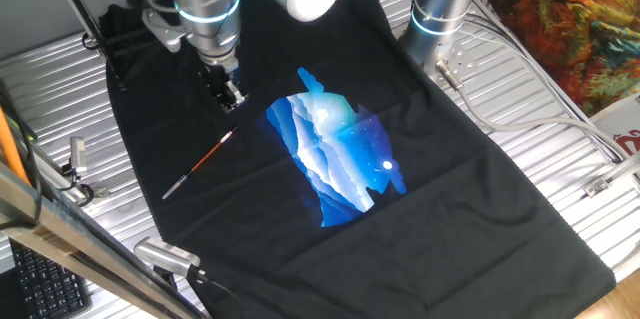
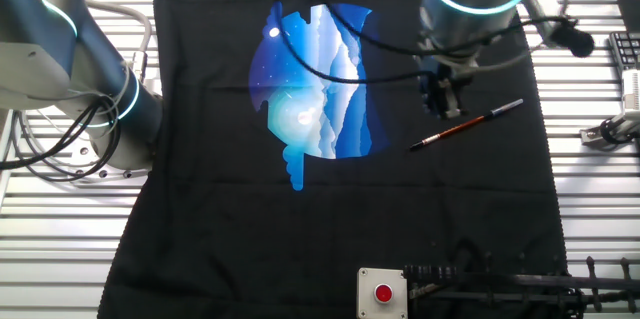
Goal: Place the brush on the pen rack
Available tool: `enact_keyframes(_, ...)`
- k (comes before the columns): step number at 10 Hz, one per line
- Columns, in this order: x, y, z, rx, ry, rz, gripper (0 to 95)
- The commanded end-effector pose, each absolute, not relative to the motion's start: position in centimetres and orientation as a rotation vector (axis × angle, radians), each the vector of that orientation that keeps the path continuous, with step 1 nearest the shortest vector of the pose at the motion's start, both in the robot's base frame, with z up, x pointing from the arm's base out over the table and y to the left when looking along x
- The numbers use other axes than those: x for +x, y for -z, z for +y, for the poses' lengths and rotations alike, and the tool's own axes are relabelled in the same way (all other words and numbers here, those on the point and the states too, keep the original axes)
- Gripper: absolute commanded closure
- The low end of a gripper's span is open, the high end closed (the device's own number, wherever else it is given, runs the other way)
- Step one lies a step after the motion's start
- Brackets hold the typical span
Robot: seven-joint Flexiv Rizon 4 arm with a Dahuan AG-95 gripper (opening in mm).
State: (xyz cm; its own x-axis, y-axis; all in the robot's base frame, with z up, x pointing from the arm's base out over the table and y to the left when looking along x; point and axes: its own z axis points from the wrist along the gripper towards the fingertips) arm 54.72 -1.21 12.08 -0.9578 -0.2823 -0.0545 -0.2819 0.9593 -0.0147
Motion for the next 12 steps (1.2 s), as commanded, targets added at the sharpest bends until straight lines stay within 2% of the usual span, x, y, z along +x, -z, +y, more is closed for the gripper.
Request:
enact_keyframes(1,54.7,-10.5,-1.5,-0.498,0.020,3.032,95.0)
enact_keyframes(8,54.8,-6.4,-1.5,-0.637,0.057,3.018,95.0)
enact_keyframes(12,55.4,-5.9,-1.3,-0.682,0.084,3.029,95.0)
